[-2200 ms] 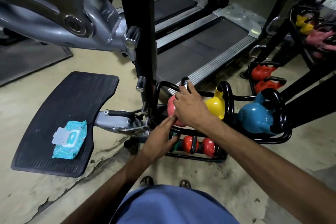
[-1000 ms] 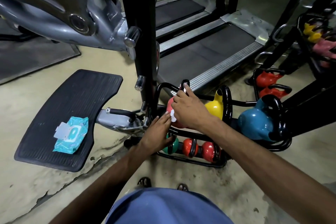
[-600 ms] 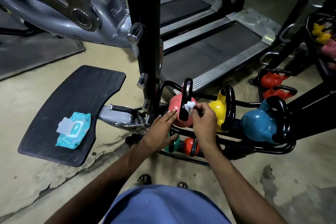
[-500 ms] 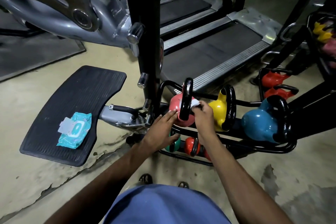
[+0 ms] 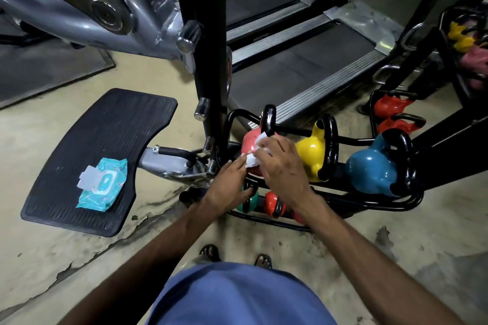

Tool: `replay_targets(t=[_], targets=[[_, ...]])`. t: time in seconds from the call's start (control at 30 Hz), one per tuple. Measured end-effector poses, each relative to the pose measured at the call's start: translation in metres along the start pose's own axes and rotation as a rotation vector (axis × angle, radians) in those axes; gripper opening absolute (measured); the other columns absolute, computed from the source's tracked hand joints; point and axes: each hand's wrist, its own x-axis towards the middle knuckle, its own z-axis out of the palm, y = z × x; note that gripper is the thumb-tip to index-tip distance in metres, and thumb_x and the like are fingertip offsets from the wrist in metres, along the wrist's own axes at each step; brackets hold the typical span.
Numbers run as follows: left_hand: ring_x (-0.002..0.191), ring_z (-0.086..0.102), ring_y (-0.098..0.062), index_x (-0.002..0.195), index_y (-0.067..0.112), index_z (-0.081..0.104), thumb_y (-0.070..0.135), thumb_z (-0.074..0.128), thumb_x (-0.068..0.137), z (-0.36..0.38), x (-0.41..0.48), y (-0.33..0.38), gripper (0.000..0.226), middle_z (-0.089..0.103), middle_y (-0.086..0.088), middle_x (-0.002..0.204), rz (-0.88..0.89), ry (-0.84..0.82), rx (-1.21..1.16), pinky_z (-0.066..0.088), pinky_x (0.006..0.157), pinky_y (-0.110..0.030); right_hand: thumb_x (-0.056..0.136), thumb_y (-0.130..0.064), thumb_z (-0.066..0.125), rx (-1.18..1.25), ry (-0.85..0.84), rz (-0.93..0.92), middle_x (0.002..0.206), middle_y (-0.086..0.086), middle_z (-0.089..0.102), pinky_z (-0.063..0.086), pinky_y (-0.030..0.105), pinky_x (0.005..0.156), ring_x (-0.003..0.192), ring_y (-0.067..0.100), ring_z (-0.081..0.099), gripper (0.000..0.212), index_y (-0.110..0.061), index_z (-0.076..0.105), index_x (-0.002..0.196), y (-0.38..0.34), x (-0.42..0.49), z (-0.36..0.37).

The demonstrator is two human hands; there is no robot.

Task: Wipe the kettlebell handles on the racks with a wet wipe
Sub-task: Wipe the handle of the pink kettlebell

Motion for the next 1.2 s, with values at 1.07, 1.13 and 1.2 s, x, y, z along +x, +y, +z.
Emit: replay_targets(t=[1.07, 1.13, 1.2], targets=[[0.157, 0.009, -0.008, 0.164, 0.018, 0.017, 0.041, 0.067, 0.094, -0.002, -0.005, -0.003, 0.088, 0.006, 0.007, 0.172, 0.042, -0.075, -0.007, 0.009, 0.129, -0.037, 0.098, 0.0, 0.052, 1.234, 0.103, 1.035, 0.12, -0.001, 0.071, 0.054, 0.023, 0.09, 0.111, 0.009, 0.067, 0.034, -0.018, 0.063, 0.125, 0.003, 0.0, 0.011], [0.157, 0.009, -0.008, 0.164, 0.018, 0.014, 0.04, 0.066, 0.095, -0.004, -0.005, -0.002, 0.09, 0.007, 0.006, 0.172, 0.043, -0.08, -0.012, 0.008, 0.129, -0.037, 0.097, 0.004, 0.046, 1.302, -0.007, 1.047, 0.112, 0.002, 0.075, 0.054, 0.022, 0.085, 0.101, 0.013, 0.071, 0.038, -0.017, 0.068, 0.12, 0.012, 0.015, 0.01], [0.157, 0.008, -0.008, 0.164, 0.018, 0.011, 0.04, 0.066, 0.095, -0.005, -0.005, -0.002, 0.09, 0.008, 0.004, 0.172, 0.042, -0.08, -0.009, 0.008, 0.129, -0.037, 0.095, 0.006, 0.047, 1.437, -0.093, 1.091, 0.1, 0.008, 0.075, 0.055, 0.026, 0.079, 0.086, 0.019, 0.071, 0.034, -0.005, 0.068, 0.119, 0.021, 0.024, 0.008]])
